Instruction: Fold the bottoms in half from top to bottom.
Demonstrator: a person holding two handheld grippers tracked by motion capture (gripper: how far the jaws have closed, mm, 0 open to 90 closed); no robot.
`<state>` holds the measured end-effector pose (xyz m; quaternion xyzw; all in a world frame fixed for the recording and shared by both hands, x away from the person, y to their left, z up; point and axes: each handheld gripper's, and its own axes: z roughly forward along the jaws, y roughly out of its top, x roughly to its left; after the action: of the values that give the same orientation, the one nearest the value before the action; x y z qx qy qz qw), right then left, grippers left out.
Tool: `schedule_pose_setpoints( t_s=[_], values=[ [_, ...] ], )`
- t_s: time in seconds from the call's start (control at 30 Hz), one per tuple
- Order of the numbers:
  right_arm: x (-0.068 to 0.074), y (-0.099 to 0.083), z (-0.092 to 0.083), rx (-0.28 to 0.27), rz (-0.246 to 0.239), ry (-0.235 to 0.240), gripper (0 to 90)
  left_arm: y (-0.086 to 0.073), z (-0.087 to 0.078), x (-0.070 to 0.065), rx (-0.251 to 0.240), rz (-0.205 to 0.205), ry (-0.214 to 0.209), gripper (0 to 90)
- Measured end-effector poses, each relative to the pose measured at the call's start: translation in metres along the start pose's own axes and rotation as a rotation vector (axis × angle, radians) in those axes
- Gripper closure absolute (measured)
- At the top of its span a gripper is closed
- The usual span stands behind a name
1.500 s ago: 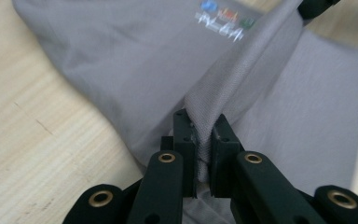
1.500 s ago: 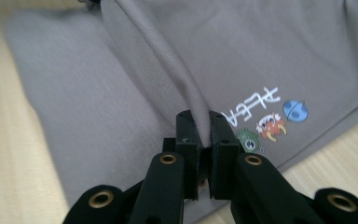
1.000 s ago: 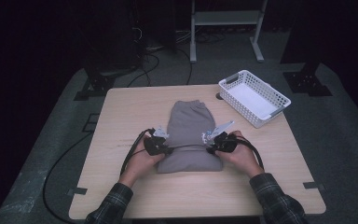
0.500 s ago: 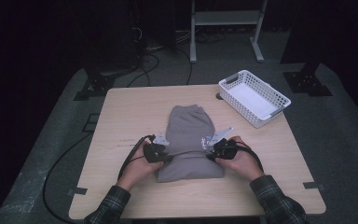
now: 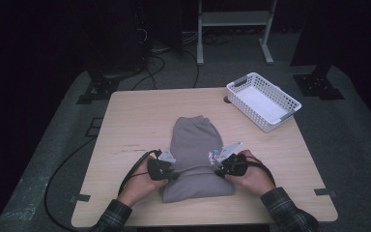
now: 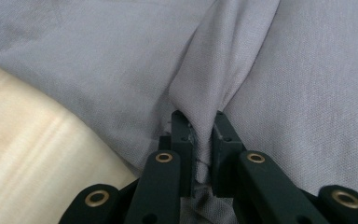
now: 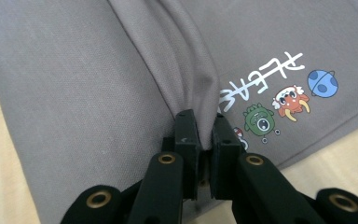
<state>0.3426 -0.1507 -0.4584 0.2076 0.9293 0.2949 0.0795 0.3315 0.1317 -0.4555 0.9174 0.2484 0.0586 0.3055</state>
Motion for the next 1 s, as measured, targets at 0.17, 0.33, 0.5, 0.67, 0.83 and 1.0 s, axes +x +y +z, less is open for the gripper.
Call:
schedule_pose_setpoints(
  t_s=[0.17, 0.33, 0.5, 0.67, 0.83, 1.0],
  values=[
    [0.011, -0.005, -0.004, 0.002, -0.013, 0.014, 83.5, -0.005, -0.003, -0.011, 0.006, 0.01, -0.019, 82.2],
    [0.019, -0.012, -0.008, -0.006, -0.013, 0.041, 83.4, -0.01, -0.006, -0.02, 0.009, 0.017, -0.044, 82.1],
    [0.032, -0.017, -0.012, 0.0, -0.023, 0.055, 83.4, -0.015, -0.01, -0.032, 0.02, 0.039, -0.054, 82.1],
    [0.047, -0.023, -0.017, 0.003, -0.04, 0.073, 83.4, -0.021, -0.014, -0.045, 0.029, 0.07, -0.059, 82.2],
    [0.056, -0.026, -0.021, 0.009, -0.068, 0.063, 83.7, -0.019, -0.017, -0.049, 0.035, 0.094, -0.052, 82.7],
    [0.048, -0.021, -0.031, -0.032, -0.049, 0.097, 83.9, -0.011, -0.03, -0.042, -0.004, 0.082, -0.071, 82.9]
  ],
)
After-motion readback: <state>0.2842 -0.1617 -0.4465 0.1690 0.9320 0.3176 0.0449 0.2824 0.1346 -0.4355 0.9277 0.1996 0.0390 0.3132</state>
